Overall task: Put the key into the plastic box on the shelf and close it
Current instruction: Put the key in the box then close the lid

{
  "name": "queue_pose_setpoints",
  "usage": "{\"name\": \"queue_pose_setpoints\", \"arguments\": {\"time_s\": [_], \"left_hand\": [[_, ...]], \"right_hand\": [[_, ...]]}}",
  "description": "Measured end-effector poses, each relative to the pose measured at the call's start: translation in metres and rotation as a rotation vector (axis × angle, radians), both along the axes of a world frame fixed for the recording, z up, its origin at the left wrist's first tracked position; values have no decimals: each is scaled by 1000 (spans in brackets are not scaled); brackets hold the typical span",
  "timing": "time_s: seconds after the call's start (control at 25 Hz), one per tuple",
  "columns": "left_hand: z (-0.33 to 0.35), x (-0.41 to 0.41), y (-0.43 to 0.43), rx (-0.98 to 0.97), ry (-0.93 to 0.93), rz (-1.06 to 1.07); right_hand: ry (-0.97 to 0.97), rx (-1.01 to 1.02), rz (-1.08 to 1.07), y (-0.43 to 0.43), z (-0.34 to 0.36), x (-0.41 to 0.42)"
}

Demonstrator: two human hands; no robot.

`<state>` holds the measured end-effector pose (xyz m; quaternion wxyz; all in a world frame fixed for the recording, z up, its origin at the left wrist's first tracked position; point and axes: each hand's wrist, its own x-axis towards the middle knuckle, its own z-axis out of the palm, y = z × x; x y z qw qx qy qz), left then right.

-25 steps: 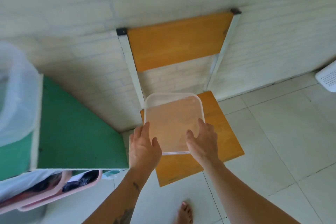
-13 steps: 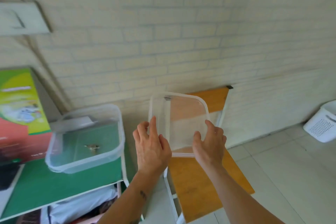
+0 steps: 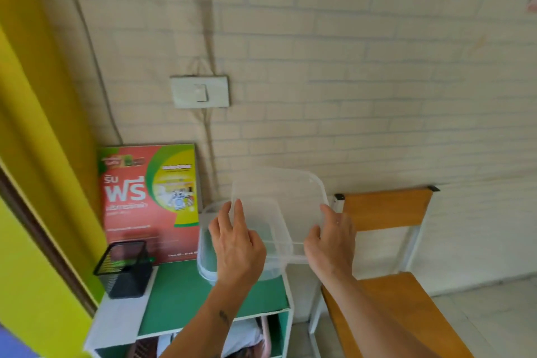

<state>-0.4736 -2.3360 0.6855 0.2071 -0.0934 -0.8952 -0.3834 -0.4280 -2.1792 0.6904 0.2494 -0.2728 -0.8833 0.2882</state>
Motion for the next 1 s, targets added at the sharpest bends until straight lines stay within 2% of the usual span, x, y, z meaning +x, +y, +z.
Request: {"name": "queue_pose_setpoints", "arguments": {"time_s": [0.2,0.4,0.52,0.76,1.0], "left_hand": [[-13,-17,-41,14,-163,16],[-26,-24,-50,-83,-339,30],[-31,-32,-55,-131,-422,41],[-40,-43,-58,-207,-471,25],[-41,-44,-52,-315,-448,60]], "right_hand": [[-102,38,113,-29,-11,-26],[-208,98,164,-38,-15,-44],[-231,60,234,-40,-22,-53],[-297,21,271,-41,-35,-59],[-298,78,295,-33,-36,-65]]}}
